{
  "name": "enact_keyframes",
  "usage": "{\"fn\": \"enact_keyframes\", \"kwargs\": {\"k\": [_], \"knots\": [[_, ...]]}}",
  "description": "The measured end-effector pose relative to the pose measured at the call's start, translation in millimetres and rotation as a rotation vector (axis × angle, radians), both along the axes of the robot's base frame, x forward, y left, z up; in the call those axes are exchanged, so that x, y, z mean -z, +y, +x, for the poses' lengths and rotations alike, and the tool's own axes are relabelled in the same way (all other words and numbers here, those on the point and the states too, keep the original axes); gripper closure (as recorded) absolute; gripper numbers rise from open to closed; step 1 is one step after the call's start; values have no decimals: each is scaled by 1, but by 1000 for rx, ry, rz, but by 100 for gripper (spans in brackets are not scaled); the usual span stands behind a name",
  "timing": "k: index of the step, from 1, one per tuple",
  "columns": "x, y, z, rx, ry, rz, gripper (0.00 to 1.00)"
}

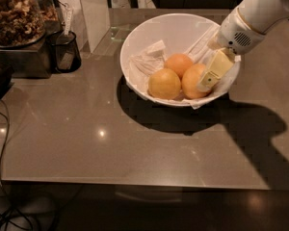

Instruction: Pick orange from white bowl

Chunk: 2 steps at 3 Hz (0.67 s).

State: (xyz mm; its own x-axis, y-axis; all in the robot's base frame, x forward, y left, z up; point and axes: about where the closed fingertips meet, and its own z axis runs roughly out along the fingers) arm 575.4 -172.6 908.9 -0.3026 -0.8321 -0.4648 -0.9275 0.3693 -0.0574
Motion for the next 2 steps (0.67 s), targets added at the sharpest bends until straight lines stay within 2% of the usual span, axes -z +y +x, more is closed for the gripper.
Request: {"fn": "enact_keyframes", "kwargs": {"k": [1,2], "knots": [[15,3,3,45,24,25,5],[27,15,5,53,44,30,5]]}}
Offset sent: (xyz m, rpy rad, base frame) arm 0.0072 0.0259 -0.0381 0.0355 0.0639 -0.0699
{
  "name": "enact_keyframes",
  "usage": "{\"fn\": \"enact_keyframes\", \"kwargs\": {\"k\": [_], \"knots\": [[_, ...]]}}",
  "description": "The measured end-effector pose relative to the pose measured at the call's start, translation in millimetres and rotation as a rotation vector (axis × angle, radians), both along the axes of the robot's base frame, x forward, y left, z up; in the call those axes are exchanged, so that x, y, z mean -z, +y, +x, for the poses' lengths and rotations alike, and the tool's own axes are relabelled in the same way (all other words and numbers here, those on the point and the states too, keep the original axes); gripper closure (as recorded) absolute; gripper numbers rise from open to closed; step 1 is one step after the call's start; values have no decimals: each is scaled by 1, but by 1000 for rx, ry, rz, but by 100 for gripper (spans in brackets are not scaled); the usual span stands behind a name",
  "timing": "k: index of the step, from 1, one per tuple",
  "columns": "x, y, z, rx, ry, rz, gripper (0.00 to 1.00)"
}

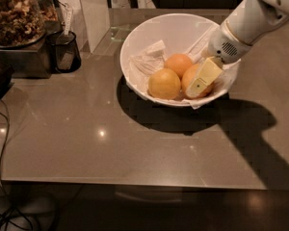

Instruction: Pick orange from white bowl

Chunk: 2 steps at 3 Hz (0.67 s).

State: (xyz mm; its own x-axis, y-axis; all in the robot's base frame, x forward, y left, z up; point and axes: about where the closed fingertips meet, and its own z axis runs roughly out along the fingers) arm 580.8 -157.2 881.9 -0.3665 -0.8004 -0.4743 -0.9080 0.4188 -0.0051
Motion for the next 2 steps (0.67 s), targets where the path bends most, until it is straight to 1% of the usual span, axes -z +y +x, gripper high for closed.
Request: {"fn": "enact_keyframes", "kwargs": {"k": [1,2], "knots": [[11,15,-4,-20,26,-9,6],[12,26,-13,-44,23,-27,21]]}}
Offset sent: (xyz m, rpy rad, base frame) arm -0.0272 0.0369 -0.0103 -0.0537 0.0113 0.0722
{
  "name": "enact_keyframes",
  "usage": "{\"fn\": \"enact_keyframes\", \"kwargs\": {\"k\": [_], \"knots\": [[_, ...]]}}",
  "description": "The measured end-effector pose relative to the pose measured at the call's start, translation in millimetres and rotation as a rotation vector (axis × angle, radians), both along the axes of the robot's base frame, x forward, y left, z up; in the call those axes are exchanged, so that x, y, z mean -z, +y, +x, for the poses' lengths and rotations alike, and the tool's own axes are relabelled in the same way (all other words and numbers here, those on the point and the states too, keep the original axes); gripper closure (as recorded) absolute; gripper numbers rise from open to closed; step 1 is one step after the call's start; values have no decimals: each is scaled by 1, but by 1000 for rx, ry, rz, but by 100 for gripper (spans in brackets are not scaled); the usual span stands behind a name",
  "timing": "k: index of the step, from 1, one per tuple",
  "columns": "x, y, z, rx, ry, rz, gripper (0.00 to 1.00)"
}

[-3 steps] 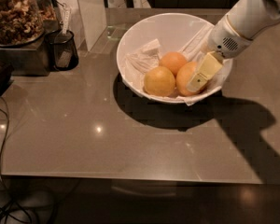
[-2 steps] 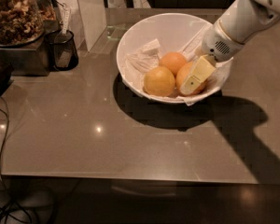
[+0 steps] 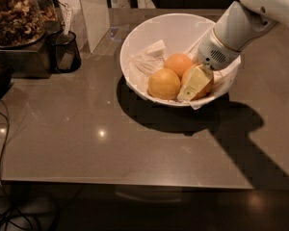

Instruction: Pick orange from white bowl

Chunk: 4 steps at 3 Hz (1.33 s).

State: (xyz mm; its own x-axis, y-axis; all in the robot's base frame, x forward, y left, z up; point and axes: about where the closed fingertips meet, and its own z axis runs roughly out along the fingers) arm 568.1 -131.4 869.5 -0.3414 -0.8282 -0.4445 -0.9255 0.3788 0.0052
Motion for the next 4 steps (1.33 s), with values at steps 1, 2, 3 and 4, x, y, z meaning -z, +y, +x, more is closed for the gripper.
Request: {"fn": "enact_keyframes", "kwargs": {"k": [1,2,3,4], "knots": [[9,0,-10,0,19,-16,46],[10,-1,-11,2,23,-21,69],[12,-1,-12,1,25,-25,92],[-5,-3,-20,-13,-23,0,100]]}}
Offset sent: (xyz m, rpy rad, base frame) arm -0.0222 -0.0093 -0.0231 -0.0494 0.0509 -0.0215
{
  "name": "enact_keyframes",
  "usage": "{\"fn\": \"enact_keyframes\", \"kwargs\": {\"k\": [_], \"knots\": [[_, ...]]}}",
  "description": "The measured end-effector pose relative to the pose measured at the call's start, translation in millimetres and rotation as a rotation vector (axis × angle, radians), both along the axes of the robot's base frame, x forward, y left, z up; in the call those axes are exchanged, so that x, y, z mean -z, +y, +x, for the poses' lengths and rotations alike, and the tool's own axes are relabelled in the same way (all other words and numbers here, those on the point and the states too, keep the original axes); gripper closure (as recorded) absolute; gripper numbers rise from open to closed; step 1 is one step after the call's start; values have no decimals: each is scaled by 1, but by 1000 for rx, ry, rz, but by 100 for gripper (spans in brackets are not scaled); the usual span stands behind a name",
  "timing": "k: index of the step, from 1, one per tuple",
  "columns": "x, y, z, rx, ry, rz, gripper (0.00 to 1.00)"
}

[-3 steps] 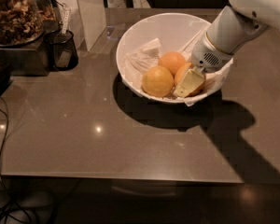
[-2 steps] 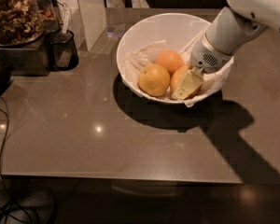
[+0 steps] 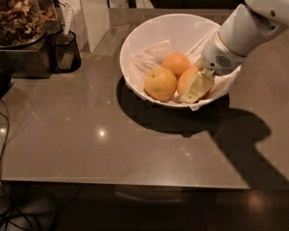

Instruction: Pick orange from white bowl

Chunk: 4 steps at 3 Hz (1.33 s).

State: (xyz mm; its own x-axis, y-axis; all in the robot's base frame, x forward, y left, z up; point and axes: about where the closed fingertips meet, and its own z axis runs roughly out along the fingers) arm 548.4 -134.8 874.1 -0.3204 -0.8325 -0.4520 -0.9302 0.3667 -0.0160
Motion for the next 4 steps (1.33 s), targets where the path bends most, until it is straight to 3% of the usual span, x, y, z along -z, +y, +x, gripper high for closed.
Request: {"fn": "enact_keyframes", "kwargs": {"k": [2,3,4], "knots": [[-66,-7,-17,-72,-188,136,100],[-93,-14,-33,-104,-260,192,100],[-113,-38,-60,-67,-321,225,100]]}}
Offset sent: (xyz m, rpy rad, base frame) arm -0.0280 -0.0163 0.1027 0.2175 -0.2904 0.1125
